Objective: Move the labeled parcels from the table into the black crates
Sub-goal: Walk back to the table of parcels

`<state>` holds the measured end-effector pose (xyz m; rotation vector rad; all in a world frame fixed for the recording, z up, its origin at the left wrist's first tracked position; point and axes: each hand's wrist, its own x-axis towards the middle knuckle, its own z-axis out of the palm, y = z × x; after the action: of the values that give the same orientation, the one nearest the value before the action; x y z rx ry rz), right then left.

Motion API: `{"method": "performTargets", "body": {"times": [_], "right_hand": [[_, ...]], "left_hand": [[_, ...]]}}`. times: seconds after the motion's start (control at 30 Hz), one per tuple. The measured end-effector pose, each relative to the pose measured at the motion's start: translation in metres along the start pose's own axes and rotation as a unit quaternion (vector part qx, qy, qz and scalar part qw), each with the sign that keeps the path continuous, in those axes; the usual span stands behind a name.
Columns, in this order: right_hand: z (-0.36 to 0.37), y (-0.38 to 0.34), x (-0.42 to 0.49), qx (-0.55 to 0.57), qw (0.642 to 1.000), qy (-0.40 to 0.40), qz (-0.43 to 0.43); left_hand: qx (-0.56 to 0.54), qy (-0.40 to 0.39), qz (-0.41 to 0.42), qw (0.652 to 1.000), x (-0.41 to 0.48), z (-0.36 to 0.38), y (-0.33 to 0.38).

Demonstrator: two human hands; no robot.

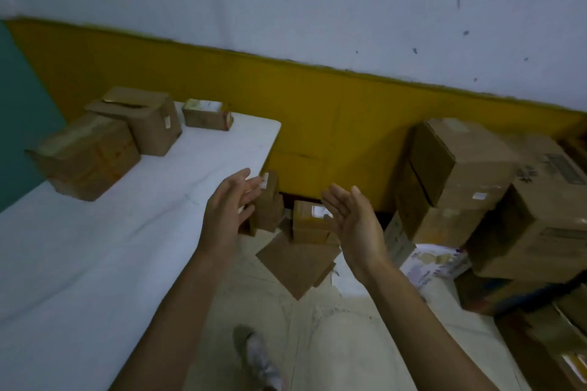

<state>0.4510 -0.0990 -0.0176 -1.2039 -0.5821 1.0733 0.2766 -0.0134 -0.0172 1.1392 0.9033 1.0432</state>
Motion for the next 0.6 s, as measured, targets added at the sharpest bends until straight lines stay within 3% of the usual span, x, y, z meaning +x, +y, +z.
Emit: {"method": "performTargets", "body": {"times": [0.27, 0.6], "right_hand": [[0.073, -0.016, 0.19, -0.059, 0.995, -0.075, 0.025], [0.173, 0.02, 0.376, -0.044, 0.974, -0.201, 0.099]], "left_hand": [[-0.009, 0.102, 0.009, 0.995, 0.172, -0.03, 0.008], [0.009, 0.289, -0.029, 0.957, 0.275, -0.098, 0.005]]}}
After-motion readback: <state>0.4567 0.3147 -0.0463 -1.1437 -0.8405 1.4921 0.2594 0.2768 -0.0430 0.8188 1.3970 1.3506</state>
